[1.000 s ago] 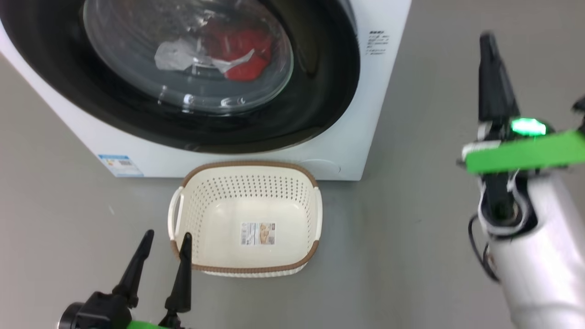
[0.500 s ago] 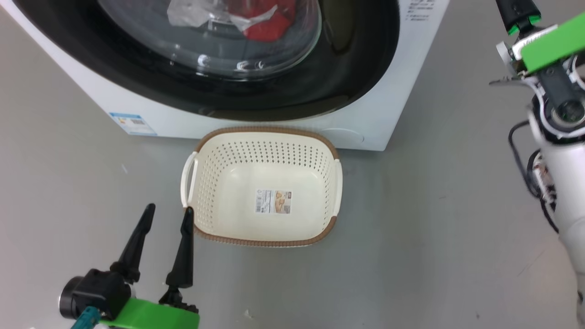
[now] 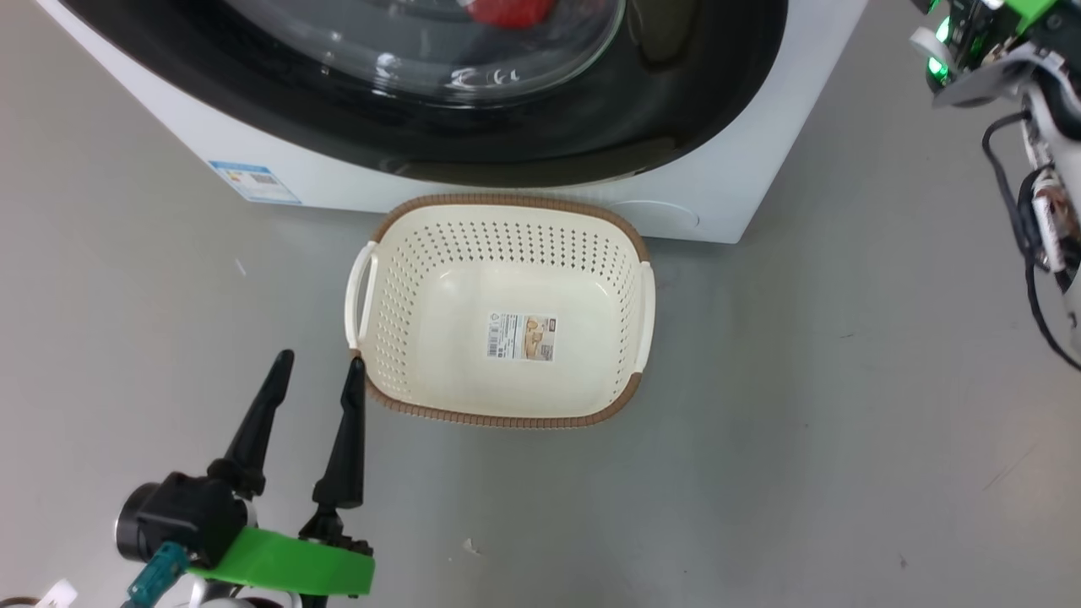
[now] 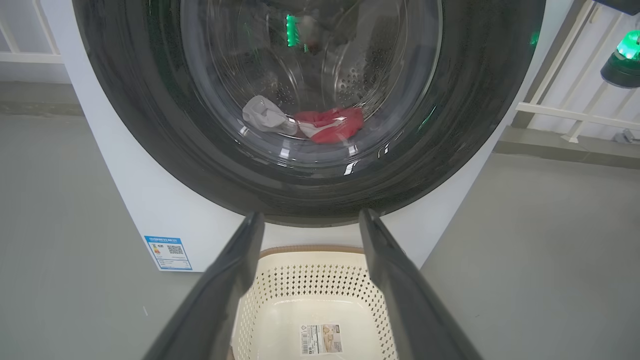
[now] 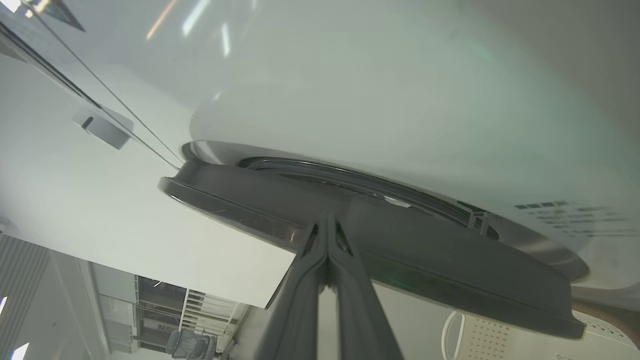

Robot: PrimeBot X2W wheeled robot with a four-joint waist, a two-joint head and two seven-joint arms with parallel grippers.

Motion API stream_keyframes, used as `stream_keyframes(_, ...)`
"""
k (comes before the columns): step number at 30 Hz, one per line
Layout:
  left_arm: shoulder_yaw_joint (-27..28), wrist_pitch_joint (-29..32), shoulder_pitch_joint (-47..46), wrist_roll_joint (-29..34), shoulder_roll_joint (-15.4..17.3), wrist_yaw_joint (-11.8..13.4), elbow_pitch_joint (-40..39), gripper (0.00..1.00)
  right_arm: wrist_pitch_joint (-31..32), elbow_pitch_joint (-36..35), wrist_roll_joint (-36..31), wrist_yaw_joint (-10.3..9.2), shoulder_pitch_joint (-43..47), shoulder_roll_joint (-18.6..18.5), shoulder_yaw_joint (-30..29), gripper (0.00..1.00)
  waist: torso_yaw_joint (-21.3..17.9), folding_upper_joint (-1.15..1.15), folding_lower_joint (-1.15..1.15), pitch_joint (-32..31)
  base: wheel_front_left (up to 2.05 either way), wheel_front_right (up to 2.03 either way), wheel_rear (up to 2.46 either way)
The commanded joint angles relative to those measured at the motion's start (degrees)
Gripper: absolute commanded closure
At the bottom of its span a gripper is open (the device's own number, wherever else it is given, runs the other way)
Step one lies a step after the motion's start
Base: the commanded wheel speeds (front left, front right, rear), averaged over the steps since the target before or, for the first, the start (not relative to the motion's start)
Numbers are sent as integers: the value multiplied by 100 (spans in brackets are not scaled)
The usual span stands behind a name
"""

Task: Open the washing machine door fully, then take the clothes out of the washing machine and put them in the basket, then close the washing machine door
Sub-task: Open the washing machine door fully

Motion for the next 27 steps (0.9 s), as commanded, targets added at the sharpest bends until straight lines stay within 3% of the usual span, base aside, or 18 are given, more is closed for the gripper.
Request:
stream_keyframes(1, 157, -69, -107, -53, 65, -27, -108, 0, 69, -55, 58, -3, -178, 28, 17, 100, 34, 0, 0, 63, 0, 0, 0)
stream_keyframes(13, 46, -69, -234, -122, 65, -36, -61, 0, 573, 770, 100, -3, -862, 55, 185, 100, 187, 0, 0, 248, 0, 0, 0)
stream_keyframes(27, -85, -69, -340, -203, 65, -38, -63, 0, 684, 1095, -61, -3, -1074, 109, 364, 100, 311, 0, 0, 345, 0, 0, 0)
